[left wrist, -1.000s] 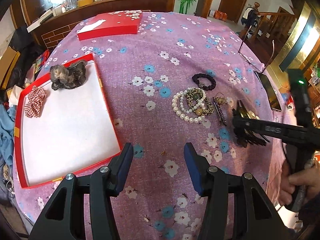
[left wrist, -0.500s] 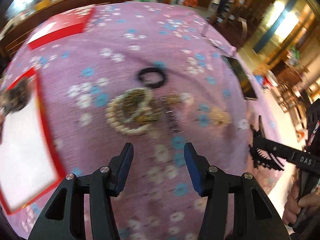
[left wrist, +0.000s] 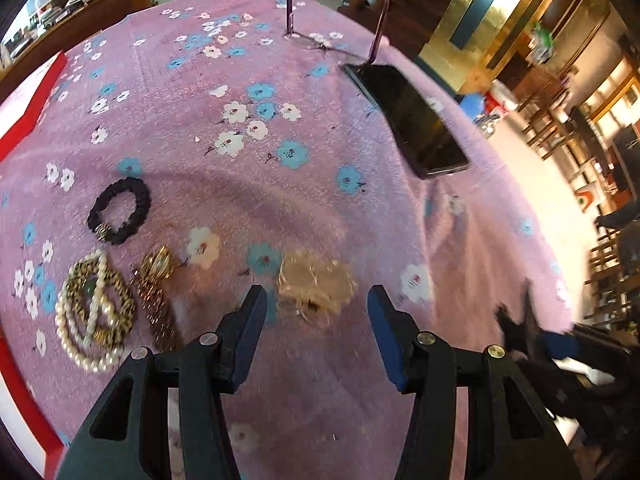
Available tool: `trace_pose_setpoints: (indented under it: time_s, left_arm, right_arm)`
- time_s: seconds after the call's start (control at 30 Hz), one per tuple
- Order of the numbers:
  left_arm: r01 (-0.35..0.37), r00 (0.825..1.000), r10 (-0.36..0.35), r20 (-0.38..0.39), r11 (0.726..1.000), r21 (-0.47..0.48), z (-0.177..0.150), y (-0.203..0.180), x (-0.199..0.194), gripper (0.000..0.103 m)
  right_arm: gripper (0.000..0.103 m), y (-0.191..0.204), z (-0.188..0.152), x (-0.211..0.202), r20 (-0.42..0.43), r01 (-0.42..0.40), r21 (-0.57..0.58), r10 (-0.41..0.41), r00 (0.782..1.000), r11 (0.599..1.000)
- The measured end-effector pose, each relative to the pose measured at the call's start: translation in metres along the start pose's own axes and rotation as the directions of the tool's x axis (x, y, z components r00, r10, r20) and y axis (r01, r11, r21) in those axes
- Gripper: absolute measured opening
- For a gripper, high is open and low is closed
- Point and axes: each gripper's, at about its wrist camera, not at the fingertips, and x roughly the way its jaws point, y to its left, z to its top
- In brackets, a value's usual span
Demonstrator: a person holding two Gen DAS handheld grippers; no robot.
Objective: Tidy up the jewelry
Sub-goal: 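Grasp the black hair comb with the right gripper while the left grasps the clear plastic clip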
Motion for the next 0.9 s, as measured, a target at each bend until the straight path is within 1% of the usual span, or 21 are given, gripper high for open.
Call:
trace_pose_setpoints:
  time_s: [0.03,0.07,0.1,0.23,0.3,0.53,0.67,0.9]
  left_arm:
    - [0.004,1.0,-0.004,-0.005,1.0,0.002,0.0,-0.001,0.003,0.05]
    - [-0.005,1.0,0.005,-0.007,1.0,0.003,0.001,-0.003,0.007,0.044]
    - [-0.027,1.0,0.027,-0.006,1.0,0.008,0.001,-0.004,0.01,0.042]
    - [-0.053,0.998,0.052,0.026,0.998,0.023,-0.001,-0.008,0.01,0.042]
    - [-0.048,0.998,0.047,0.033,0.999,0.009,-0.007,-0.006,0.006,0.042]
    - [-0.023,0.996,0.027,0.083,0.998,-0.053,-0.028,0.01,-0.032,0.042]
    - [-0.036,0.993,0.046,0.112,0.996,-0.085,-0.039,0.024,-0.053,0.042]
    - [-0.068,0.982,0.098,0.159,0.981,-0.184,-0.063,0.065,-0.093,0.042]
  right_arm:
    - [0.045,-0.001,-0.001,-0.001,0.001,0.0,-0.003,0.0,1.0,1.0]
    - [0.045,-0.001,-0.001,-0.002,0.001,0.0,-0.005,0.0,1.0,1.0]
    - [0.046,-0.002,-0.002,-0.002,0.002,0.0,-0.006,0.0,1.0,1.0]
    - [0.046,-0.006,-0.003,-0.005,0.005,-0.002,0.001,0.002,1.0,1.0]
    - [0.046,-0.005,-0.002,-0.005,0.004,-0.004,-0.001,0.004,1.0,1.0]
    - [0.045,0.015,0.003,0.005,-0.012,-0.023,-0.049,0.022,1.0,0.999]
    - [0.045,0.034,0.006,0.015,-0.032,-0.038,-0.086,0.035,0.999,0.996]
    - [0.045,0.073,0.009,0.031,-0.066,-0.067,-0.164,0.057,0.996,0.984]
